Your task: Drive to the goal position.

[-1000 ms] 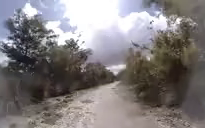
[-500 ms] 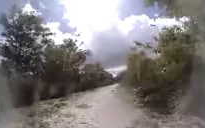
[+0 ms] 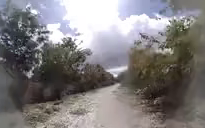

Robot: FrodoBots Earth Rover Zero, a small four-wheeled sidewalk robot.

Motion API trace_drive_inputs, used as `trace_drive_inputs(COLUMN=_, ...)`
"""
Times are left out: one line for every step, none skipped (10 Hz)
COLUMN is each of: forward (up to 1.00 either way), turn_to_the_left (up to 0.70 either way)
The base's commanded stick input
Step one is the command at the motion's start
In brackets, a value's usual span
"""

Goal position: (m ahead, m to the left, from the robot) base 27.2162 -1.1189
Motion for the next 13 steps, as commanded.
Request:
trace_drive_inputs(forward=0.70, turn_to_the_left=0.00)
trace_drive_inputs(forward=0.70, turn_to_the_left=0.00)
trace_drive_inputs(forward=0.70, turn_to_the_left=0.00)
trace_drive_inputs(forward=0.70, turn_to_the_left=0.00)
trace_drive_inputs(forward=0.70, turn_to_the_left=0.00)
trace_drive_inputs(forward=0.70, turn_to_the_left=0.00)
trace_drive_inputs(forward=0.70, turn_to_the_left=0.00)
trace_drive_inputs(forward=0.70, turn_to_the_left=0.00)
trace_drive_inputs(forward=0.70, turn_to_the_left=0.00)
trace_drive_inputs(forward=0.70, turn_to_the_left=0.00)
trace_drive_inputs(forward=0.70, turn_to_the_left=0.00)
trace_drive_inputs(forward=0.70, turn_to_the_left=0.00)
trace_drive_inputs(forward=0.70, turn_to_the_left=0.00)
